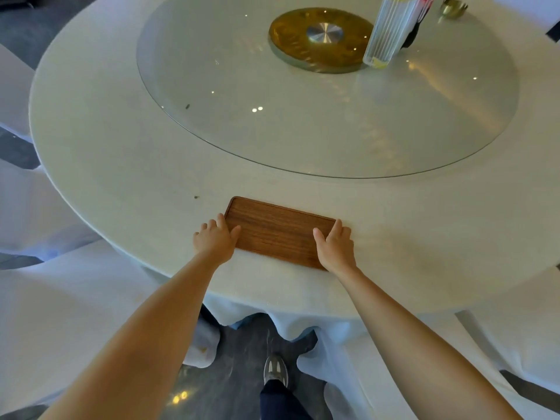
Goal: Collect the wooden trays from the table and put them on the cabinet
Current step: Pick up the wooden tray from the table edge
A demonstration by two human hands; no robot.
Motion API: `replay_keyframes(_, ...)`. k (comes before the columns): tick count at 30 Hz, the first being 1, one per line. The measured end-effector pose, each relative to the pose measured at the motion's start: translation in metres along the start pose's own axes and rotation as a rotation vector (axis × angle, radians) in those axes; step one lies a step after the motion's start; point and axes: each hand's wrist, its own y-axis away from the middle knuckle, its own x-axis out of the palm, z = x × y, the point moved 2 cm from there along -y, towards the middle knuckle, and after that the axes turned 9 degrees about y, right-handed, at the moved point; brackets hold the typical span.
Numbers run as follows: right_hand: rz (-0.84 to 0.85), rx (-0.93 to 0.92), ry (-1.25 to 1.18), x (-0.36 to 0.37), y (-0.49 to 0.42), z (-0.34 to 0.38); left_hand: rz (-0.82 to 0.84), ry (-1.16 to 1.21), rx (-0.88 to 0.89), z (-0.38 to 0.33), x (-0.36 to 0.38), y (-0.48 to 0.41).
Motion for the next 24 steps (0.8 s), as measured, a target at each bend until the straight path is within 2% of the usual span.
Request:
replay_keyframes(6, 0.027, 0.107, -0.078, 0.000, -0.013, -0.002, 0.002, 0.045, -0.050, -0.001, 0.001, -0.018)
replay_keyframes(15, 0.106, 0.185, -0.046, -0.009, -0.022, 0.006, 0.021, 0.032, -0.130, 0.006, -0.005, -0.030)
replay_keyframes(20, 0.161, 0.107, -0.028, -0.011, -0.022, 0.030, 0.039, 0.076, -0.137, 0.032, -0.023, -0.024)
replay_keyframes(24, 0.153, -0.017, -0.018, -0.009, -0.011, 0.071, -0.051, 0.191, -0.169, 0.076, -0.048, -0.012)
